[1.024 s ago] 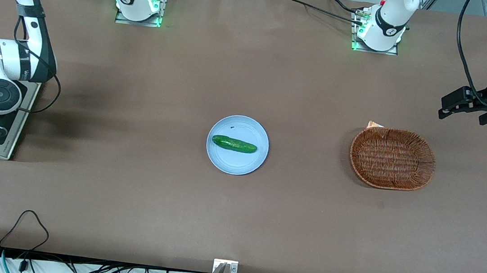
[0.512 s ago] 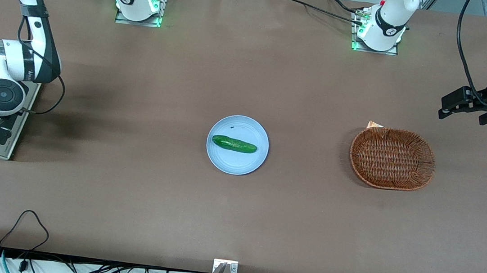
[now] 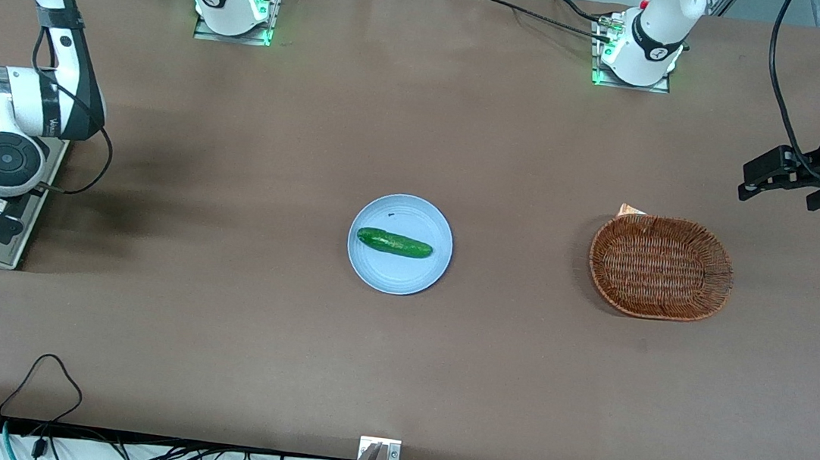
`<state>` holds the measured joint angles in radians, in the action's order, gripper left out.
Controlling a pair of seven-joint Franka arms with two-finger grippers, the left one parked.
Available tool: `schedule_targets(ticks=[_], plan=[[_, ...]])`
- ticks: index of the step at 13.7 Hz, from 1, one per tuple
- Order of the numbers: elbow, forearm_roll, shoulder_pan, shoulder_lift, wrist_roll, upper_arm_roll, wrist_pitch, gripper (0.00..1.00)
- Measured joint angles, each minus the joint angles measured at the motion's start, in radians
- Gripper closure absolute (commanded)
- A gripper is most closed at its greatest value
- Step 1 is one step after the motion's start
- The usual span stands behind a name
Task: Open oven door with right arm only
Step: 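Pull the door handle down with the right gripper, swinging the door open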
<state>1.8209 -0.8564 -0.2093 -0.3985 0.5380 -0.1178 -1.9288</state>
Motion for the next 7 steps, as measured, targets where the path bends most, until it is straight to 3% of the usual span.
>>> schedule_targets(ticks=[7], plan=[[0.013, 0.057, 0.007, -0.001, 0.000, -0.014, -0.033, 1.00]])
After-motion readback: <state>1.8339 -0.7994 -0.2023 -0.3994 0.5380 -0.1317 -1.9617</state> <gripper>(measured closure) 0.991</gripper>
